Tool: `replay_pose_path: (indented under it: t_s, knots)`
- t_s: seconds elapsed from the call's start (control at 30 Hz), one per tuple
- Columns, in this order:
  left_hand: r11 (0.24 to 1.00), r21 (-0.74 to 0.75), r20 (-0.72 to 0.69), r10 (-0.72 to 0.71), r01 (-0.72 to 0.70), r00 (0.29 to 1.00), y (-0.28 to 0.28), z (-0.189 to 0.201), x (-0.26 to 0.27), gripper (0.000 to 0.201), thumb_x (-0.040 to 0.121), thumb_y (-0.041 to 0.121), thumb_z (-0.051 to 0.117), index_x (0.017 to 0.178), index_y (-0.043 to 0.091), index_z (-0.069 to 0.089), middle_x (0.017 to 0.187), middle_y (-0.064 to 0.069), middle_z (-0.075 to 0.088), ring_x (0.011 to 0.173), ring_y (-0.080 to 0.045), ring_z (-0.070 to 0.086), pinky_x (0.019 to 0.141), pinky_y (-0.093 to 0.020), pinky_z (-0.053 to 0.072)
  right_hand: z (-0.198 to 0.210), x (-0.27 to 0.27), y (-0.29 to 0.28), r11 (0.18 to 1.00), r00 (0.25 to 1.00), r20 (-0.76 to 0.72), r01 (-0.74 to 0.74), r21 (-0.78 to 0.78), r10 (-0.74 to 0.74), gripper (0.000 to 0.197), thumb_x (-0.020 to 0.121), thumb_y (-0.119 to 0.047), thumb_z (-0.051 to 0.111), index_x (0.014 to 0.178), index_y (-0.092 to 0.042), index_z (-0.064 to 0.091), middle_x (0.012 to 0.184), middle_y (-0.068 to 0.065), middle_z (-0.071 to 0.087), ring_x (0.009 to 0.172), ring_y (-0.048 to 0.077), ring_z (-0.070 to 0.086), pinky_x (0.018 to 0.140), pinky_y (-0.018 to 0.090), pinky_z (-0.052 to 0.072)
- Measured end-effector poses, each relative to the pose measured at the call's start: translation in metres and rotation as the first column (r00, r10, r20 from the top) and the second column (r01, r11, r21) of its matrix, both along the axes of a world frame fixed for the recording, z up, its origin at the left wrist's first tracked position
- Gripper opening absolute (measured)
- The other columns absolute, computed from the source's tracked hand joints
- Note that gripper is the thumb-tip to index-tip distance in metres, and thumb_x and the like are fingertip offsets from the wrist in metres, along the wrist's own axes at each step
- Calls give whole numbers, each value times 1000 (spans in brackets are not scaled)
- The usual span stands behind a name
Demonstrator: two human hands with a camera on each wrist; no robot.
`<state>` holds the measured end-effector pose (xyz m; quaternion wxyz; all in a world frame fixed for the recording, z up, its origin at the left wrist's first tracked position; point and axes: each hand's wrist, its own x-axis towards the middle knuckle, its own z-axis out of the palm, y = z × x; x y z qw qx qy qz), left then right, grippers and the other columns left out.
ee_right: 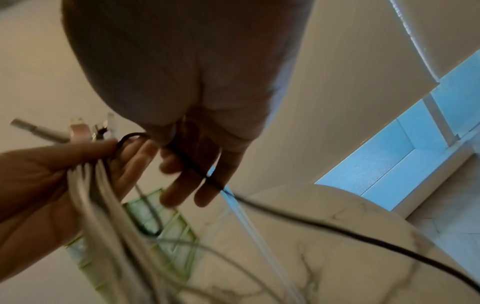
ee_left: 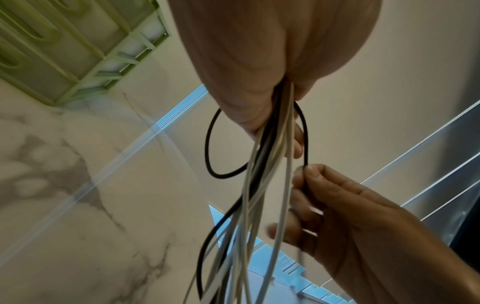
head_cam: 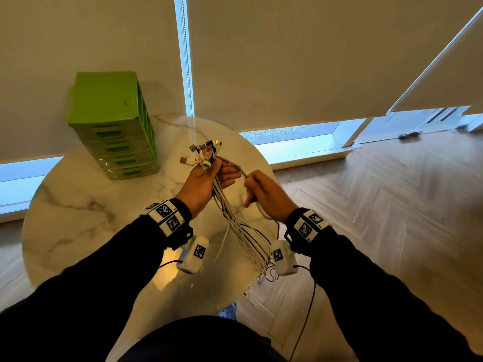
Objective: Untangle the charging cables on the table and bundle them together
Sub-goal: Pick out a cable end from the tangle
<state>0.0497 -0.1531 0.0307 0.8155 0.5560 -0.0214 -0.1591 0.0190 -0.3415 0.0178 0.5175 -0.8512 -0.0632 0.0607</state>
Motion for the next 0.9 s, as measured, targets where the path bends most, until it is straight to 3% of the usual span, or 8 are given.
replay_pose_path:
  t_s: [0.1,0.2,0.27,0.47,0.57,0.67,0.77,0.9]
  knots:
    - [999,18,-17,26,-26,1000,7,-4,0,30,110,24,35,102,5,57,96,-11,77,90,-25,75,80,-30,60,-7,12,-41,933,994,-30,89,-348,-106,20,108,-29,36,97,-17,48,80,8,61,70,27,59,67,37,48]
    - [999,35,-23,34,-34,999,9,-3,-1,29,110,23,35,97,8,55,76,-2,74,69,-16,71,66,-26,55,-20,16,-93,537,901,-389,-235,-810,-191,20,103,-26,38,103,-17,55,113,14,67,94,33,62,82,39,48]
    - [999,33,-22,26,-25,999,7,0,-2,28,110,22,35,96,8,56,68,0,70,60,-13,66,63,-27,51,-18,7,-104,315,778,-564,-482,-818,-275,31,98,-31,51,123,-14,61,133,12,61,115,30,60,97,38,50]
    - [982,179,144,-85,59,986,-2,10,-10,32,110,24,34,95,11,59,78,-1,75,98,-20,72,99,-35,52,14,-10,-38,792,869,-465,-399,-462,166,114,71,-61,80,159,-31,13,168,-5,8,153,17,10,123,44,15]
    - [924,379,252,-166,60,953,0,15,-14,39,109,34,35,97,17,68,99,5,77,114,-8,64,107,-33,41,20,-11,23,873,899,-332,-386,-299,284,94,81,-53,76,155,-23,26,159,3,36,143,18,36,120,43,29]
    - [874,476,227,-228,96,947,12,20,-16,42,107,43,38,105,20,73,112,13,74,114,3,59,105,-32,41,19,-14,68,961,929,-261,-231,148,264,32,87,-13,69,116,-6,58,105,8,69,96,20,66,92,36,55]
    - [903,416,158,-186,106,970,34,21,-22,34,105,42,42,111,23,70,113,7,75,106,-8,69,97,-36,52,27,-15,89,922,884,-403,-73,380,236,10,76,-9,60,78,-7,51,62,6,49,56,24,47,59,41,41]
    - [973,224,27,-64,57,998,67,17,-27,30,98,43,54,103,21,75,110,1,75,107,-14,69,103,-43,48,41,-12,110,923,798,-483,-234,304,361,27,89,-2,60,68,-13,45,56,3,40,50,17,38,55,33,34]
